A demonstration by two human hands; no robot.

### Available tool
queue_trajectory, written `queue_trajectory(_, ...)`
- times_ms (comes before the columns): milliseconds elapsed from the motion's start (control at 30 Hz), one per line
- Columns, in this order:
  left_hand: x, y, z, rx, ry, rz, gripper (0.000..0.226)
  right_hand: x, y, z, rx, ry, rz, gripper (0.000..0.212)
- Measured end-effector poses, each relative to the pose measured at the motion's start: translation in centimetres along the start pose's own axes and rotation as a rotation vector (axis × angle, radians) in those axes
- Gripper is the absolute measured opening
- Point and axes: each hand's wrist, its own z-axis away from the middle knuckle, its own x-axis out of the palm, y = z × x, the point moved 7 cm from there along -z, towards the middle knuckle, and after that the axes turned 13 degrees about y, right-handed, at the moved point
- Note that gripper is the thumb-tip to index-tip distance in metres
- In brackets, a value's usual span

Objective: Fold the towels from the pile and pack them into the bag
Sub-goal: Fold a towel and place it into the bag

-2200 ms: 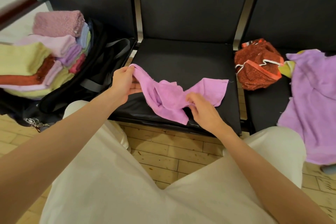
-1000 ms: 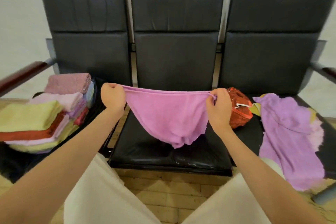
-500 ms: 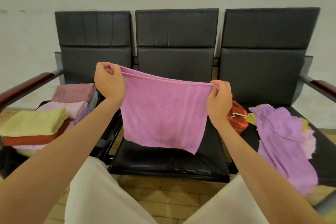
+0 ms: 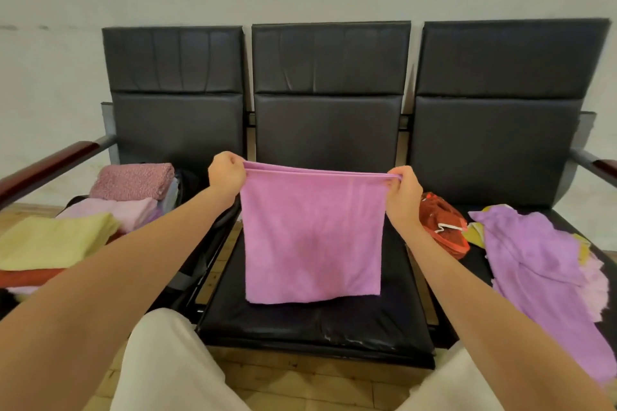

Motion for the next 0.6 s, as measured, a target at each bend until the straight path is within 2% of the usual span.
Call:
queue_trajectory(100, 1.5, 2.5, -1.1, 0.038, -0.009, 0.134, 0.028, 0.0, -0.5, -2.3, 0.039, 0.072, -0.074, 0.013)
queue_trajectory(200, 2.3, 4.5, -1.3, 0.121, 0.003, 0.195, 0.028, -1.2, -1.6, -3.6, -0.023, 0.168, -0.146, 0.013)
queue_trajectory(300, 2.3, 4.0, -0.7, 0.140, 0.035, 0.224, 0.027, -2.1, -1.2, -3.1, -0.081, 0.186, -0.142, 0.016)
queue_trajectory(500, 4.2, -5.0, 3.1, 0.060, -0.078, 0.058, 0.026, -2.9, 3.6, 3.9, -0.098, 0.054, -0.015, 0.015)
queue_trajectory(600, 5.1, -10.8, 6.8, 0.013, -0.228, -0.130, 0.027, -2.4, 7.7, 9.3, -0.095, -0.133, 0.117, 0.015)
